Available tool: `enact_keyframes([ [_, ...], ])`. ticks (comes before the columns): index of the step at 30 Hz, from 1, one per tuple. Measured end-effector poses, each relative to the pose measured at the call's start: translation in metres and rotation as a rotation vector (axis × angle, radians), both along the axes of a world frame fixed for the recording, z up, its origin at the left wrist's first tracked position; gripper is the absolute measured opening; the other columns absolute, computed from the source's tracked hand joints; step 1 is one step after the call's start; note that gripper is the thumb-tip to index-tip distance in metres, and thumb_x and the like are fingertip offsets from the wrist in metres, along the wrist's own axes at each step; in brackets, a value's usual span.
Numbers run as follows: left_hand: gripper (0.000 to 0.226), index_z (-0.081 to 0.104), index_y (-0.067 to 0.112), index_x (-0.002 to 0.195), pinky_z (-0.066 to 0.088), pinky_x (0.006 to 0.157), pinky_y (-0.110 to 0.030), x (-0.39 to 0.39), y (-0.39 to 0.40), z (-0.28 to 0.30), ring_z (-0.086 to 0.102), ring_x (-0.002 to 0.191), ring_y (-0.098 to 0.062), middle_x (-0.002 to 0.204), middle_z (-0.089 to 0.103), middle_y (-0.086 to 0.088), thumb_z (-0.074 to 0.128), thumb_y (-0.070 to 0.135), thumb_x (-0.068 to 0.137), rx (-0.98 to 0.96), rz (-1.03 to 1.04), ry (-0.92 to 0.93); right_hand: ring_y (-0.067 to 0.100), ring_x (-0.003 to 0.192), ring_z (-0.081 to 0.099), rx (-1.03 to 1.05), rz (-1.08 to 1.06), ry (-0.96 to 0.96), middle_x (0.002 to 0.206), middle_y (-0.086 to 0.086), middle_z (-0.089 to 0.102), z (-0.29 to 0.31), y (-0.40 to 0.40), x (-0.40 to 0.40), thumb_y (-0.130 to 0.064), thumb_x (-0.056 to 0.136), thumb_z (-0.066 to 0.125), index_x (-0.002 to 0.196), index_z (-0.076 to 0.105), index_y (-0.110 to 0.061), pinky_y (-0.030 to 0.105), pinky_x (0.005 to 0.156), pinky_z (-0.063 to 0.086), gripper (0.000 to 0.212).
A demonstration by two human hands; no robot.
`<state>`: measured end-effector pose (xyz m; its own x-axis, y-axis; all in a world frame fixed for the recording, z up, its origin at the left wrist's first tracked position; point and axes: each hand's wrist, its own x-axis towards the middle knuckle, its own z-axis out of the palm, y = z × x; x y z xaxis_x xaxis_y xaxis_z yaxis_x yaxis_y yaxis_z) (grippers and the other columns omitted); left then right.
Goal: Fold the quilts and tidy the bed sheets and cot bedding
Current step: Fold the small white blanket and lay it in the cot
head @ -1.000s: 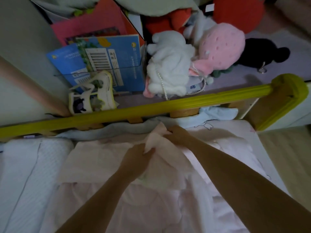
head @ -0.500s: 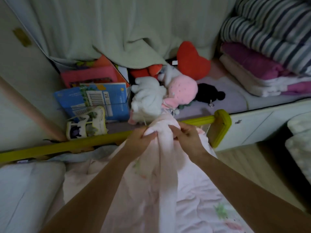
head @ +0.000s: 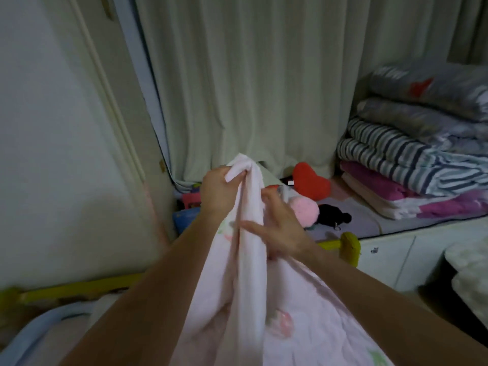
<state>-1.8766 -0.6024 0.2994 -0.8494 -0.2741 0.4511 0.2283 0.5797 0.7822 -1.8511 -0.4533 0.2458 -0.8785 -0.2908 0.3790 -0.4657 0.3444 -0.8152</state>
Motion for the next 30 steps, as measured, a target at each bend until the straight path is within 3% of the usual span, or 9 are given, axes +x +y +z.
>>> enact_keyframes([
  [4,0.03,0.067,0.004,0.088,0.041,0.066,-0.03,0.049,-0.012,0.064,0.058,0.078,-0.022,0.086,0.066,-0.011,0.05,0.026,0.099,-0.064,0.154,0.128,0.01,0.104,0.046,0.109,0.009,0.141,0.12,-0.002,0.044,0.043,-0.021,0.045,-0.039,0.08,0.073,0.128,0.051,-0.028,0.029,0.091,0.042,0.053],
  [9,0.032,0.064,0.008,0.089,0.039,0.066,-0.027,0.079,-0.003,0.103,0.058,0.078,-0.017,0.084,0.062,-0.002,0.044,0.03,0.1,0.009,0.314,0.175,0.02,0.103,0.051,0.503,-0.067,0.061,0.107,-0.002,0.05,0.039,-0.03,0.082,-0.066,0.07,0.067,0.089,0.066,-0.016,0.034,0.087,0.044,0.053],
  [12,0.027,0.061,0.007,0.089,0.04,0.065,-0.028,0.091,0.008,0.113,0.06,0.08,-0.02,0.087,0.064,-0.006,0.046,0.026,0.1,0.024,0.226,0.235,0.019,0.103,0.051,0.502,-0.146,-0.045,0.12,0.01,0.055,0.025,-0.022,0.095,-0.042,0.088,0.061,0.111,0.06,-0.003,0.029,0.082,0.039,0.045],
  [15,0.016,0.06,0.012,0.092,0.035,0.064,-0.022,0.097,0.015,0.114,0.057,0.081,-0.017,0.086,0.058,0.002,0.045,0.011,0.098,-0.003,0.158,0.288,0.027,0.113,0.053,0.572,-0.303,-0.068,0.124,0.018,0.057,0.027,0.004,0.087,-0.024,0.1,0.044,0.115,0.057,-0.001,0.03,0.088,0.034,0.03],
  [18,0.033,0.058,0.016,0.111,0.041,0.073,-0.025,0.105,0.028,0.115,0.055,0.088,-0.014,0.096,0.058,0.008,0.038,-0.001,0.091,-0.045,0.073,0.301,0.035,0.109,0.057,0.452,-0.508,-0.073,0.118,0.024,0.061,0.048,0.064,0.076,-0.009,0.097,0.044,0.104,0.061,0.001,0.037,0.086,0.038,0.02],
  [22,0.045,0.041,0.026,0.11,0.041,0.058,-0.029,0.115,0.068,0.12,0.056,0.077,-0.019,0.085,0.059,0.006,0.034,-0.005,0.078,-0.163,-0.081,0.286,0.042,0.108,0.058,0.034,-0.774,0.053,0.113,0.03,0.062,0.084,0.13,0.066,-0.003,0.093,0.043,0.111,0.062,0.007,0.04,0.088,0.042,0.028],
  [25,0.06,0.046,0.022,0.129,0.049,0.073,-0.033,0.123,0.123,0.128,0.06,0.086,-0.026,0.099,0.065,-0.007,0.035,0.002,0.074,-0.115,-0.18,0.336,0.042,0.104,0.059,-0.104,-0.86,0.166,0.111,0.026,0.064,0.107,0.178,0.062,-0.011,0.096,0.04,0.116,0.06,-0.001,0.04,0.083,0.042,0.029],
  [28,0.055,0.06,0.018,0.121,0.047,0.072,-0.031,0.127,0.176,0.135,0.063,0.089,-0.03,0.104,0.069,-0.008,0.034,0.024,0.073,-0.415,-0.131,0.556,0.039,0.095,0.06,-0.089,-0.859,0.352,0.103,0.021,0.066,0.133,0.234,0.057,-0.018,0.099,0.039,0.109,0.056,-0.009,0.035,0.071,0.036,0.022],
  [30,0.059,0.056,0.023,0.123,0.047,0.073,-0.032,0.126,0.215,0.137,0.063,0.091,-0.03,0.107,0.066,-0.006,0.036,0.052,0.076,-0.712,-0.068,0.508,0.041,0.087,0.059,-0.008,-0.809,0.422,0.093,0.022,0.064,0.15,0.273,0.051,-0.016,0.098,0.04,0.098,0.046,-0.01,0.038,0.066,0.04,0.009],
])
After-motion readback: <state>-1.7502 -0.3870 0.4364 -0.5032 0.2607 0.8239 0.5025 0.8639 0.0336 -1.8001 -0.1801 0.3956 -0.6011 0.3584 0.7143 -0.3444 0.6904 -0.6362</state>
